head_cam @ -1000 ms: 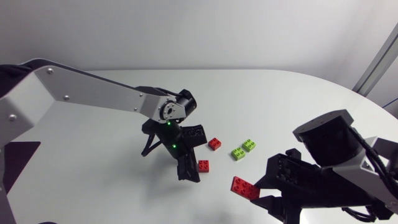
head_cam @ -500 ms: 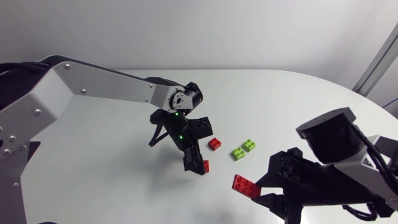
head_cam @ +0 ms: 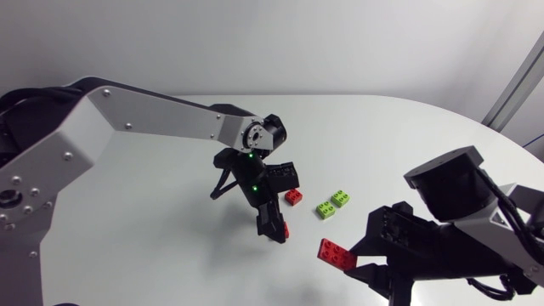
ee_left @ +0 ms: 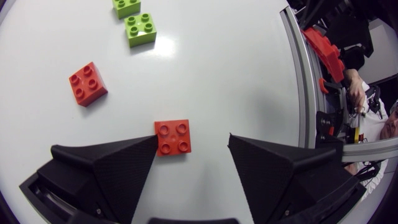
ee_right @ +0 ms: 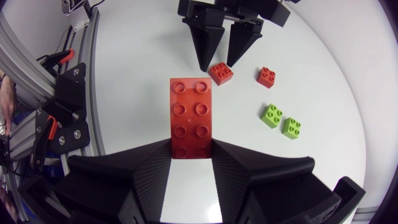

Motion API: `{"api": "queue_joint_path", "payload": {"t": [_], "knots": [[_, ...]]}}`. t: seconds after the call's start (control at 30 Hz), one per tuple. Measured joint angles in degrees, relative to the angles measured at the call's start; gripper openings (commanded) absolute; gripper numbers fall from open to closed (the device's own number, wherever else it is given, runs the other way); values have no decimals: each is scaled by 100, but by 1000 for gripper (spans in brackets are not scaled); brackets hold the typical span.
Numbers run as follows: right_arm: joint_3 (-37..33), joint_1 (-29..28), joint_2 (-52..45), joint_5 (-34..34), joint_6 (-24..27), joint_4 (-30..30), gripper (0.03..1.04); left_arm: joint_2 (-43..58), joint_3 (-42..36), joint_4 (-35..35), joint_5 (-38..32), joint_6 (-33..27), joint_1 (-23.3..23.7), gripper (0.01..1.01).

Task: Separate the duplo bricks

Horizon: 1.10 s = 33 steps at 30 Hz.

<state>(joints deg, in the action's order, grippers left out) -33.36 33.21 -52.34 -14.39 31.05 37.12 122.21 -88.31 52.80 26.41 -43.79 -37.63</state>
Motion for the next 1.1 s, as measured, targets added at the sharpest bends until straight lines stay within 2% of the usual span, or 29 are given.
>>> {"api": "queue_joint_path", "payload": {"t": [0.2,0.53,1.1], "knots": [[0,-105,0,-33,57,2,387,68,-166,295,341,-24,11,775],[0,-168,0,-63,118,0,387,227,-229,358,378,-39,24,775],[0,-249,0,-129,138,0,387,651,-1049,365,31,-37,133,775]]}}
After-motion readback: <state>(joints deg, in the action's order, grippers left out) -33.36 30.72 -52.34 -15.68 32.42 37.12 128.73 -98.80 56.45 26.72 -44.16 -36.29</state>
